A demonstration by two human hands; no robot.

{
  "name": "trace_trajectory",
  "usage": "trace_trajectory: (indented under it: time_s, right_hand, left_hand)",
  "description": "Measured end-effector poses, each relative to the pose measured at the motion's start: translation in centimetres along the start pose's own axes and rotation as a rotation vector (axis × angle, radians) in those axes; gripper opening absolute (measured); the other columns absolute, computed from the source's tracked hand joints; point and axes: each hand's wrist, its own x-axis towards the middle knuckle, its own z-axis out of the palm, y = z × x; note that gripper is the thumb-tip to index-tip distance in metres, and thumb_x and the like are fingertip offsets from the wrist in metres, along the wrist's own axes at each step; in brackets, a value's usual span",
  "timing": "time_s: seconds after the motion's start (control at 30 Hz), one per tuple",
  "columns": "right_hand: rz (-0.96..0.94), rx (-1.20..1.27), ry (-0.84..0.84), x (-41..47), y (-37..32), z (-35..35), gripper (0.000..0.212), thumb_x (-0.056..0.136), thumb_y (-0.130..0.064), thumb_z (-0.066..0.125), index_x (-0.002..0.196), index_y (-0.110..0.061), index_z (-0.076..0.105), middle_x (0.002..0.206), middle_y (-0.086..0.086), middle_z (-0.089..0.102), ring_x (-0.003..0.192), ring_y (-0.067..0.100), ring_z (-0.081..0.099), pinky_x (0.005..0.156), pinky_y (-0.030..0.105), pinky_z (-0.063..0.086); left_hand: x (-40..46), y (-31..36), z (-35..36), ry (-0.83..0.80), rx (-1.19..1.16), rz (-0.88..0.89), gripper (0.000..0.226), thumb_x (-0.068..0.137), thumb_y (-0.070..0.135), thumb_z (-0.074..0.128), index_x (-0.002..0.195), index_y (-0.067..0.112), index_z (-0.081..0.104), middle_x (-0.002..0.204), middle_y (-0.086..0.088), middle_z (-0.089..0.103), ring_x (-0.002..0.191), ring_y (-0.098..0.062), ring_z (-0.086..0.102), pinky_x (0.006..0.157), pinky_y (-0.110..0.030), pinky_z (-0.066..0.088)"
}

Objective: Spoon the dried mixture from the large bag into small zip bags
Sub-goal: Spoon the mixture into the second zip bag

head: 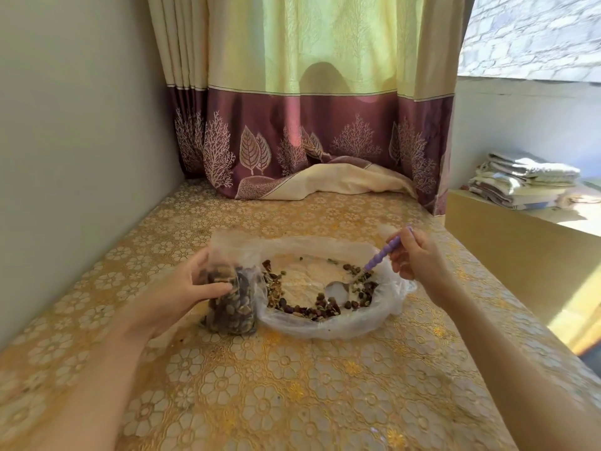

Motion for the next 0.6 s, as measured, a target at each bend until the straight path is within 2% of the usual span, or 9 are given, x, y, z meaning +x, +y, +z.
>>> trace_trajectory:
  time_s: [0.07,0.1,0.17,0.2,0.27,0.33,0.43,0.5,0.6]
  right_hand:
    - [0.006,0.01,-0.033,-0.6,0.1,0.0,0.041,0.104,-0.023,0.033,0.074,-0.007,0.056,0.061,0.012,0.052,0.045,0.012,0.045,0.039,0.019,0.028]
    - [0.011,0.014,-0.053,-0.9,0.1,0.1,0.041,0.104,-0.024,0.033,0.074,-0.006,0.056,0.063,0.015,0.053,0.046,0.014,0.045,0.04,0.021,0.028]
    - [0.028,0.017,-0.069,-1.3,0.2,0.4,0.042,0.103,-0.025,0.037,0.073,-0.005,0.059,0.063,0.016,0.055,0.046,0.016,0.046,0.04,0.021,0.029]
    - [0.046,0.017,-0.06,-1.4,0.3,0.6,0.042,0.102,-0.025,0.039,0.071,-0.005,0.06,0.06,0.014,0.055,0.044,0.015,0.047,0.038,0.02,0.03]
    - [0.099,0.027,-0.037,-1.6,0.4,1.0,0.043,0.101,-0.026,0.043,0.07,-0.004,0.061,0.055,0.01,0.056,0.041,0.014,0.049,0.036,0.018,0.032]
    - [0.155,0.058,-0.018,-1.6,0.5,1.2,0.044,0.101,-0.025,0.043,0.068,-0.003,0.061,0.054,0.01,0.056,0.04,0.014,0.049,0.035,0.017,0.032]
    - [0.221,0.106,-0.005,-1.7,0.8,1.3,0.045,0.102,-0.024,0.042,0.067,-0.002,0.061,0.054,0.01,0.055,0.039,0.013,0.048,0.035,0.017,0.032]
    - [0.24,0.138,0.009,-1.7,1.0,1.3,0.046,0.102,-0.025,0.04,0.068,-0.003,0.06,0.053,0.009,0.055,0.039,0.012,0.047,0.035,0.017,0.032]
    - [0.235,0.184,0.049,-1.5,1.4,1.3,0.046,0.103,-0.025,0.037,0.068,-0.004,0.058,0.057,0.01,0.055,0.039,0.011,0.045,0.034,0.016,0.031]
  left_hand:
    - [-0.3,-0.5,0.4,0.08,0.026,0.007,0.06,0.067,0.018,0.073,0.124,0.017,0.055,0.117,-0.007,0.065,0.112,-0.024,0.058,0.102,-0.048,0.041]
    - [-0.5,-0.7,0.7,0.109,0.01,0.011,0.054,0.067,0.018,0.072,0.119,0.015,0.059,0.112,-0.008,0.067,0.108,-0.024,0.06,0.098,-0.045,0.044]
    - [-0.7,-0.7,1.3,0.125,-0.017,0.021,0.044,0.068,0.018,0.071,0.111,0.022,0.061,0.104,-0.003,0.066,0.097,-0.012,0.063,0.08,-0.026,0.052]
    - [-0.8,-0.8,1.5,0.125,0.009,0.03,0.041,0.072,0.02,0.069,0.111,0.028,0.059,0.102,0.003,0.063,0.09,-0.003,0.062,0.069,-0.017,0.05]
    - [-0.8,-1.1,1.6,0.098,0.042,0.027,0.038,0.078,0.022,0.065,0.109,0.039,0.054,0.103,0.011,0.054,0.084,0.002,0.057,0.059,-0.011,0.048]
    - [-1.0,-1.2,1.6,0.029,0.016,-0.014,0.043,0.078,0.023,0.065,0.109,0.048,0.048,0.104,0.016,0.048,0.09,-0.002,0.052,0.061,-0.013,0.048]
    - [-1.1,-1.4,1.3,-0.011,0.012,-0.02,0.063,0.063,0.032,0.083,0.11,0.053,0.046,0.107,0.014,0.048,0.098,-0.007,0.051,0.072,-0.022,0.048]
    - [-0.8,-1.5,1.4,0.055,0.058,0.011,0.071,0.052,0.039,0.089,0.11,0.049,0.049,0.109,0.013,0.053,0.102,-0.011,0.053,0.077,-0.025,0.046]
    - [-0.4,-1.6,1.9,0.207,0.125,0.126,0.069,0.05,0.032,0.082,0.111,0.042,0.052,0.105,0.014,0.061,0.1,-0.005,0.058,0.075,-0.02,0.045]
